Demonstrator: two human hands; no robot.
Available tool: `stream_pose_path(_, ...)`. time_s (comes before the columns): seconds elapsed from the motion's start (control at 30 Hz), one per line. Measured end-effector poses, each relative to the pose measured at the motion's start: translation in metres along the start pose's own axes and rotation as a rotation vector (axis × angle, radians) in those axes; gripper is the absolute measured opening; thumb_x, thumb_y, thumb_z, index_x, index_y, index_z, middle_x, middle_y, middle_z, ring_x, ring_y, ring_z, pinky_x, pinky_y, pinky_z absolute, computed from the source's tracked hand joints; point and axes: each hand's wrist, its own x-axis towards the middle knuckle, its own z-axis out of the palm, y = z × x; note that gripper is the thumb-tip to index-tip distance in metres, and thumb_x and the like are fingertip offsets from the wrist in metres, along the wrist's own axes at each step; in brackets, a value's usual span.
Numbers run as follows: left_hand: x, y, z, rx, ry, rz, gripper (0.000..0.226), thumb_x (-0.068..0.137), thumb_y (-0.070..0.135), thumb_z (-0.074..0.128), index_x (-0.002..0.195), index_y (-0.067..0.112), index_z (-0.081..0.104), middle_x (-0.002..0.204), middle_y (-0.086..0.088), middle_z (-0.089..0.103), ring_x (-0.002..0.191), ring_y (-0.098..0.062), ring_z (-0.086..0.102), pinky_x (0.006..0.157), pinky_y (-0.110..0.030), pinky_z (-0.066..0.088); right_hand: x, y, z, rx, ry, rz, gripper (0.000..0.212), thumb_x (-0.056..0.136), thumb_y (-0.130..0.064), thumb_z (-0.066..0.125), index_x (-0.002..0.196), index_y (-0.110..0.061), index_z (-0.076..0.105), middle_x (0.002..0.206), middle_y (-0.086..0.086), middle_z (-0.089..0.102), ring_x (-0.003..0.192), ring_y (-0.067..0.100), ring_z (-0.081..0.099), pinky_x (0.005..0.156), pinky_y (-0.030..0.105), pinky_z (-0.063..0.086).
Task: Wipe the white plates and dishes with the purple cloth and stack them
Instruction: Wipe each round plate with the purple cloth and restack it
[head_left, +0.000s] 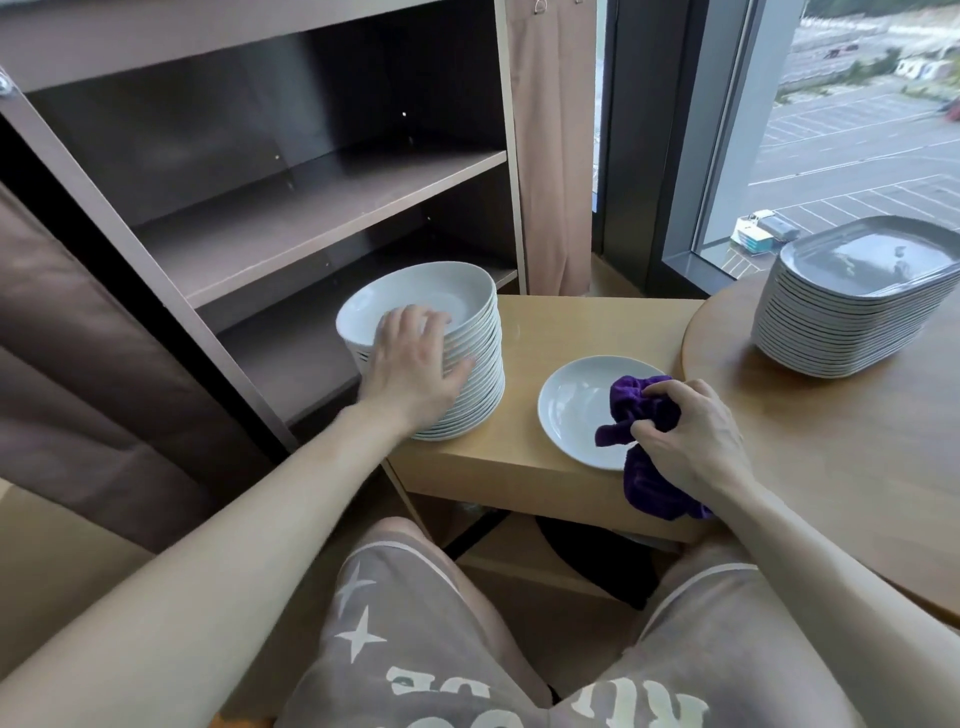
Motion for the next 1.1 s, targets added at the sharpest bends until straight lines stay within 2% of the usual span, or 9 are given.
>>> stream_pose_path(0.1,-0.019,0.048,0.027,-0.144,0.16,0.226,0.046,0.093,0.035,0.059,0.13,0.007,0.05,0.136,-0.015,0.049,0.128,-0.032,0.044,0.112,-0.046,0.038,0.0,0.001,0.002,0.009,0.0,0.016,0.037,0.084,-0.027,0.067,0.12,-0.031,0.066,0.111,-0.007,0.052,0.107,0.019,0.05,0.089,0.037,0.041)
stream_pose_path(0.17,-0.031,0.076,0.054,-0.237,0.045,0.285,0.052,0.093,0.035,0.061,0.135,0.011,0.045,0.14,-0.011,0.044,0.128,-0.028,0.044,0.11,-0.047,0.043,-0.001,0.002,0.004,0.006,-0.008,0.03,0.038,0.086,-0.027,0.066,0.123,-0.03,0.066,0.113,-0.007,0.052,0.109,0.019,0.05,0.092,0.038,0.042)
stream_pose_path(0.23,-0.04,0.092,0.081,-0.298,-0.162,0.222,0.072,0.093,0.047,0.064,0.148,0.017,0.03,0.154,-0.006,0.031,0.138,-0.025,0.036,0.115,-0.047,0.039,-0.002,0.006,0.006,0.006,-0.008,0.034,0.038,0.087,-0.026,0.065,0.125,-0.029,0.066,0.115,-0.006,0.052,0.113,0.021,0.051,0.097,0.04,0.044)
stream_pose_path(0.33,-0.042,0.096,0.114,-0.448,-0.456,-0.02,0.116,0.079,0.074,0.067,0.16,0.029,-0.002,0.168,0.006,-0.001,0.155,-0.016,0.005,0.125,-0.043,0.017,-0.003,0.016,0.009,0.008,-0.003,-0.004,0.039,0.092,-0.028,0.067,0.13,-0.028,0.064,0.126,-0.003,0.051,0.122,0.022,0.05,0.107,0.043,0.043)
stream_pose_path(0.47,-0.03,0.083,0.14,-0.516,-0.618,-0.163,0.151,0.053,0.092,0.067,0.159,0.032,-0.021,0.169,0.011,-0.019,0.156,-0.011,-0.014,0.127,-0.043,0.003,-0.001,0.027,0.018,-0.064,-0.123,-0.04,0.044,0.097,-0.048,0.059,0.139,-0.036,0.054,0.142,-0.005,0.037,0.136,0.02,0.037,0.112,0.044,0.039)
stream_pose_path(0.57,-0.019,0.07,0.152,-0.532,-0.642,-0.161,0.155,0.047,0.093,0.068,0.159,0.033,-0.021,0.17,0.013,-0.017,0.157,-0.011,-0.012,0.128,-0.045,0.005,0.001,0.034,0.027,-0.301,-0.234,-0.054,0.053,0.098,-0.062,0.044,0.146,-0.041,0.042,0.151,-0.004,0.035,0.143,0.025,0.024,0.118,0.047,0.028)
stream_pose_path(0.63,-0.011,0.063,0.158,-0.536,-0.635,-0.139,0.154,0.046,0.095,0.068,0.16,0.036,-0.019,0.17,0.016,-0.012,0.157,-0.012,-0.007,0.128,-0.047,0.007,0.003,0.035,0.03,-0.382,-0.259,-0.067,0.055,0.097,-0.063,0.04,0.147,-0.041,0.039,0.153,-0.003,0.038,0.143,0.027,0.025,0.119,0.046,0.025)
stream_pose_path(0.87,-0.008,0.062,0.182,-0.491,-0.582,-0.09,0.149,0.047,0.101,0.058,0.158,0.039,-0.021,0.171,0.008,-0.004,0.158,-0.018,-0.008,0.127,-0.052,-0.001,0.012,0.025,0.04,-0.521,-0.31,-0.236,0.044,0.095,-0.047,0.043,0.136,-0.039,0.055,0.139,-0.008,0.05,0.127,0.026,0.043,0.11,0.044,0.031)
stream_pose_path(1.1,-0.01,0.061,0.191,-0.516,-0.573,-0.1,0.144,0.05,0.093,0.061,0.153,0.043,-0.027,0.171,0.006,-0.005,0.156,-0.01,-0.017,0.125,-0.04,-0.012,0.041,0.006,0.065,-0.463,-0.416,-0.356,0.036,0.096,-0.038,0.052,0.13,-0.037,0.063,0.133,-0.013,0.05,0.119,0.024,0.042,0.104,0.045,0.038)
